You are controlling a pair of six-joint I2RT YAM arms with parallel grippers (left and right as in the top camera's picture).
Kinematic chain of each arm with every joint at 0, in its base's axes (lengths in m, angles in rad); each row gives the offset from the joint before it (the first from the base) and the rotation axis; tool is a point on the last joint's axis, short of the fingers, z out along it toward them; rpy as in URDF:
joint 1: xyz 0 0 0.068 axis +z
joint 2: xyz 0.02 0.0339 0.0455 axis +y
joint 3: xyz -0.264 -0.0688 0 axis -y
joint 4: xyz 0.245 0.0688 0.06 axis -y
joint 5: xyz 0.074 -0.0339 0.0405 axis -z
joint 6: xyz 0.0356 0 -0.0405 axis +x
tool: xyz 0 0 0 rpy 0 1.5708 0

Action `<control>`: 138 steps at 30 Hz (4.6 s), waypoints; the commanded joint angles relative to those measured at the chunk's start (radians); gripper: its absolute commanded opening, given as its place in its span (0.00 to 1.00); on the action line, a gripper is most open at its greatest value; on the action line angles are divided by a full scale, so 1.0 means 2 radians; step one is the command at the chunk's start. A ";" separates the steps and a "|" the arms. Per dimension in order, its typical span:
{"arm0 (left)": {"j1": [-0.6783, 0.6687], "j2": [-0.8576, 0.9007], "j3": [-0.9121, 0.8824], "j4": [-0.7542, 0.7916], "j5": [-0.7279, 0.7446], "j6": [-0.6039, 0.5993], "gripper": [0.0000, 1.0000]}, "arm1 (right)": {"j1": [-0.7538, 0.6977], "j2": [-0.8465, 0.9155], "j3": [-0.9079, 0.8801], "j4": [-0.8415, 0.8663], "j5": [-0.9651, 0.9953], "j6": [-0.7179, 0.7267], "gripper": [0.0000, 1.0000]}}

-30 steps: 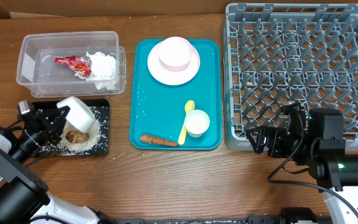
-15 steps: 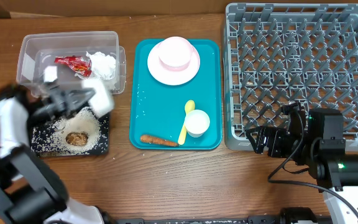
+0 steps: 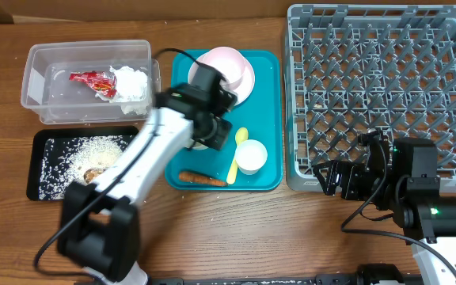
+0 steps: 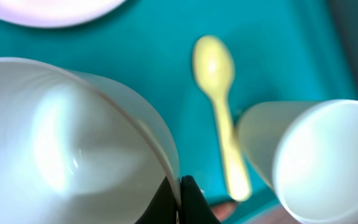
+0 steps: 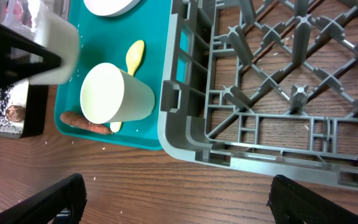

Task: Sort waste into correct bins and load items into the dishwasher
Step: 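Return the white bowl to the teal tray with the left gripper, then grasp the carrot on the teal tray with the left gripper and lift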

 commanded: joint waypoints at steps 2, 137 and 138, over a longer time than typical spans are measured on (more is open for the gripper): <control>-0.037 0.069 -0.007 0.023 -0.152 -0.035 0.04 | -0.001 -0.002 0.012 0.003 -0.003 -0.002 0.96; -0.043 0.022 -0.065 -0.038 -0.079 -0.057 0.68 | -0.001 0.060 0.012 0.001 -0.003 -0.002 0.97; -0.043 0.021 -0.065 -0.043 -0.072 -0.057 0.68 | -0.001 0.060 0.012 0.001 -0.003 -0.002 0.97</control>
